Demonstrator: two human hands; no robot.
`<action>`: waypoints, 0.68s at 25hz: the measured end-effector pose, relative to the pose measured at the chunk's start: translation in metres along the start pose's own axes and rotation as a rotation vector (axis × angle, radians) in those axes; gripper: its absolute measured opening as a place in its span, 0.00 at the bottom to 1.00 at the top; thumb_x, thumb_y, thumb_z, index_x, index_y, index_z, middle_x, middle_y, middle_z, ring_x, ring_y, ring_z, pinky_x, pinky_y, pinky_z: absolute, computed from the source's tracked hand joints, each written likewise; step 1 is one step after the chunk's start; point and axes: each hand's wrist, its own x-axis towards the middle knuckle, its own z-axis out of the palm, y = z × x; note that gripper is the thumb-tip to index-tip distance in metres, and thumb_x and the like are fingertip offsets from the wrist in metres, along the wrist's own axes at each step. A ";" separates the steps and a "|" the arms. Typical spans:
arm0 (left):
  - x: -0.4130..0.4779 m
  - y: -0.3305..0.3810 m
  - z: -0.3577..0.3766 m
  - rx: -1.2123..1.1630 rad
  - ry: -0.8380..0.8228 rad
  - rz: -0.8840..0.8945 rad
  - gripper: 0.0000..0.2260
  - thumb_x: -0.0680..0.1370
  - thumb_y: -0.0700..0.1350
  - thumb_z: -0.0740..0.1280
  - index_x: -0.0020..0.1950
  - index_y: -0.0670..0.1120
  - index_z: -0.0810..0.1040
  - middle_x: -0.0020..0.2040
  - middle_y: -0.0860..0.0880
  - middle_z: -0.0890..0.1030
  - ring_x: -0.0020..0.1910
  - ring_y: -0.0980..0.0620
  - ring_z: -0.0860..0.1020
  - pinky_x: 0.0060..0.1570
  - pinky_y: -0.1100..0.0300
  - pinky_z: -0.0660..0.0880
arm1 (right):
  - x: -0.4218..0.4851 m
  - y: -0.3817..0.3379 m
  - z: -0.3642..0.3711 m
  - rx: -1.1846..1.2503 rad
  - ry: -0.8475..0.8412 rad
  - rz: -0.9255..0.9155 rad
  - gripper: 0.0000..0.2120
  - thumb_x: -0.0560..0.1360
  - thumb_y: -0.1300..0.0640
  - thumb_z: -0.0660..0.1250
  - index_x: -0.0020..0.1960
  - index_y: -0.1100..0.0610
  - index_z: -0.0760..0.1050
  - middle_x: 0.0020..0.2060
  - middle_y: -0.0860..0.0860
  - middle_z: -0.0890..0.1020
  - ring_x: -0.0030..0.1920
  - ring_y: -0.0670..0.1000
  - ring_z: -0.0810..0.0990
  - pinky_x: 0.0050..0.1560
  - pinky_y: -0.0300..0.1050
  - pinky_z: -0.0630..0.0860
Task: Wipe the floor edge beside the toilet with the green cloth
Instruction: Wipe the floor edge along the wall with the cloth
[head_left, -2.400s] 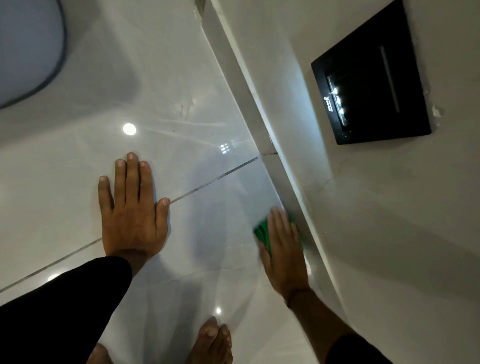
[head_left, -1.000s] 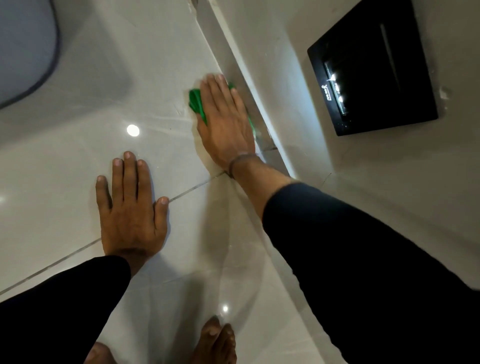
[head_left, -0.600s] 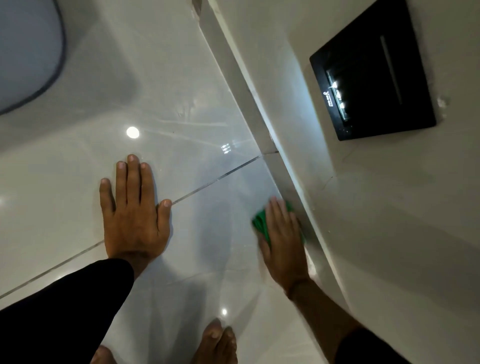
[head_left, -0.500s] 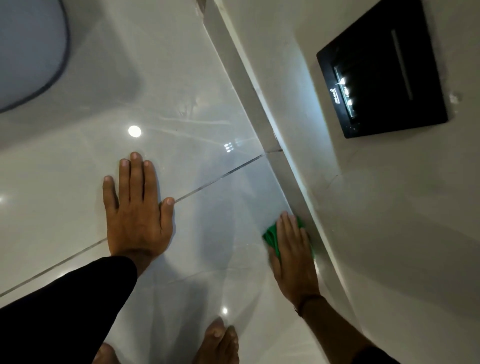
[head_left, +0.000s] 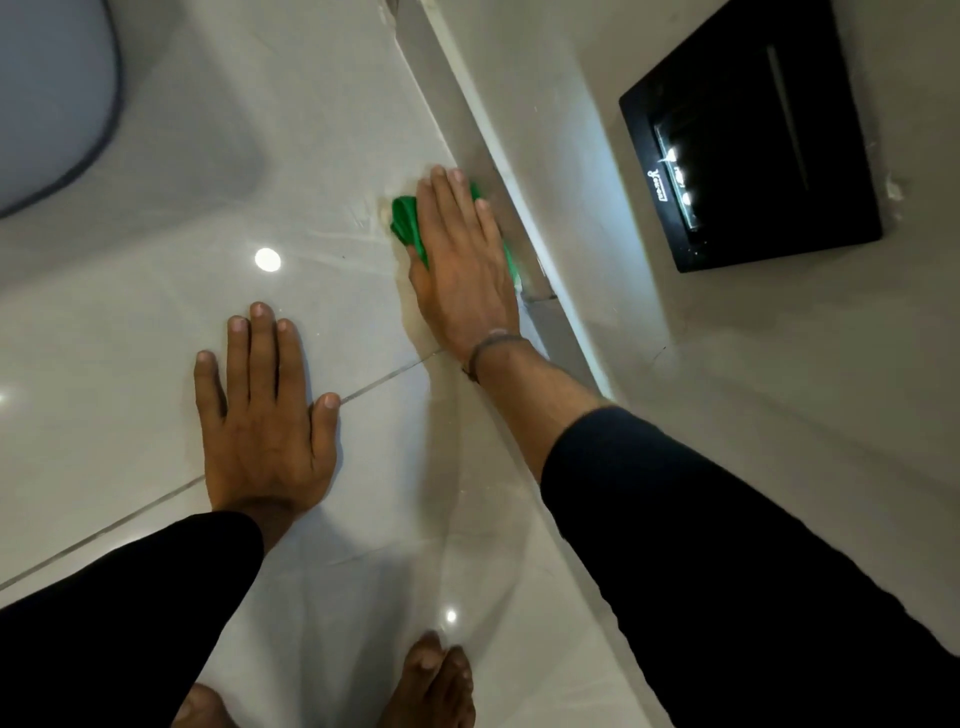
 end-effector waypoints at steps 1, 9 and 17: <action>0.000 0.000 0.000 0.003 0.001 -0.003 0.35 0.86 0.54 0.54 0.90 0.39 0.53 0.90 0.36 0.54 0.90 0.36 0.53 0.87 0.33 0.50 | -0.023 0.009 0.000 0.033 -0.006 -0.008 0.32 0.83 0.56 0.59 0.83 0.59 0.54 0.83 0.57 0.58 0.84 0.57 0.52 0.83 0.57 0.50; 0.001 -0.002 -0.003 -0.006 -0.018 0.015 0.35 0.86 0.53 0.54 0.90 0.38 0.53 0.91 0.36 0.54 0.90 0.36 0.52 0.88 0.34 0.48 | -0.288 0.079 0.017 0.003 -0.179 0.187 0.34 0.85 0.45 0.54 0.85 0.56 0.45 0.84 0.56 0.53 0.84 0.55 0.48 0.83 0.56 0.50; 0.007 -0.036 -0.092 -0.014 -0.161 0.048 0.37 0.85 0.56 0.55 0.88 0.35 0.57 0.90 0.34 0.56 0.89 0.33 0.57 0.85 0.30 0.57 | -0.259 0.032 -0.047 0.061 -0.368 0.255 0.30 0.78 0.62 0.57 0.79 0.67 0.62 0.79 0.65 0.64 0.80 0.66 0.61 0.78 0.63 0.63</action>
